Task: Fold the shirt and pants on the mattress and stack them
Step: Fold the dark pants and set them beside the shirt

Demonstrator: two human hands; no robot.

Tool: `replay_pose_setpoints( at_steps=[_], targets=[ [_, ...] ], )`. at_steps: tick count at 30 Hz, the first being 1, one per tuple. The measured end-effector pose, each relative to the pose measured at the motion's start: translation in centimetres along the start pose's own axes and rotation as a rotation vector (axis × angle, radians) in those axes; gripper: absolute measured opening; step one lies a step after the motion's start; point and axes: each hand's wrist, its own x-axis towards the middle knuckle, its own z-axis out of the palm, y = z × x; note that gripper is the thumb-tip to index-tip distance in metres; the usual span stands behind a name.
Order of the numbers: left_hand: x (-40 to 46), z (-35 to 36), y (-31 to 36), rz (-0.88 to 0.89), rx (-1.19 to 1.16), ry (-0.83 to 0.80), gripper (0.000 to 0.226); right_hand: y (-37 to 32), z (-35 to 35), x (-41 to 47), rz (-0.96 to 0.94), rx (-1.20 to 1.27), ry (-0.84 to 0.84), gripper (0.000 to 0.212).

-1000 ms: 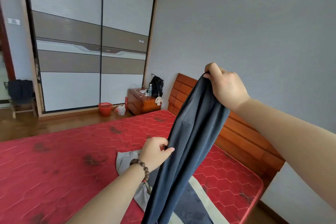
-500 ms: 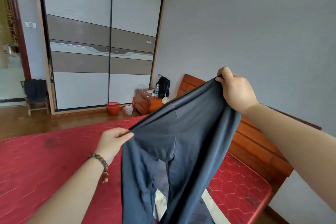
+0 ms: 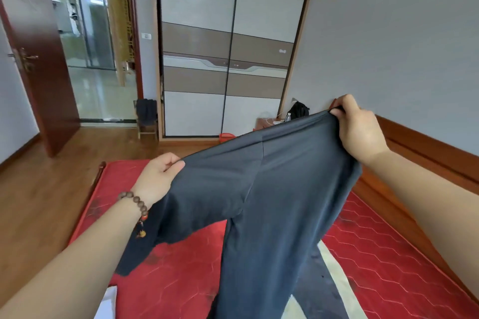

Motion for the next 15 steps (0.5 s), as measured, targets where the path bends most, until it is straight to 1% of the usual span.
replay_pose_setpoints(
  at_steps=[2,3,4,6,7,8,9,10,11,12,13,15],
  targets=[
    [-1.7,-0.6,-0.7,0.01,0.023,-0.009,0.029,-0.4,1.1,-0.2,0.007,0.083,0.019,0.008],
    [-2.7,-1.2,-1.0,0.02,0.034,-0.058,0.034,-0.6,1.6,-0.4,0.015,0.116,0.027,0.008],
    [-3.8,-1.9,-1.3,0.029,0.045,-0.135,0.036,-0.7,2.0,-0.7,0.018,0.14,0.03,0.008],
    [-5.9,-3.3,-2.1,0.006,0.126,-0.332,0.031,-1.0,2.8,-1.3,-0.002,0.165,0.019,0.009],
    [-6.8,-3.9,-2.8,-0.018,0.209,-0.421,0.028,-1.2,3.2,-1.6,-0.023,0.17,0.006,0.01],
    [-7.7,-4.5,-3.6,-0.046,0.31,-0.477,0.028,-1.5,3.5,-1.8,-0.046,0.176,-0.007,0.011],
    [-8.5,-5.0,-4.4,-0.081,0.404,-0.488,0.031,-2.0,3.8,-2.0,-0.068,0.19,-0.016,0.011],
    [-9.1,-5.6,-5.3,-0.135,0.462,-0.463,0.033,-2.5,4.1,-2.1,-0.091,0.211,-0.018,0.01],
    [-9.7,-6.2,-6.0,-0.192,0.472,-0.418,0.033,-3.1,4.4,-2.0,-0.114,0.233,-0.013,0.009],
    [-10.3,-6.7,-6.7,-0.246,0.435,-0.372,0.03,-3.7,4.6,-1.9,-0.133,0.257,-0.007,0.009],
    [-10.8,-7.2,-7.5,-0.293,0.338,-0.325,0.024,-4.3,4.9,-1.7,-0.143,0.281,-0.003,0.01],
    [-11.8,-8.0,-8.8,-0.382,0.054,-0.21,0.009,-5.1,5.5,-1.0,-0.146,0.325,-0.008,0.012]
  ],
)
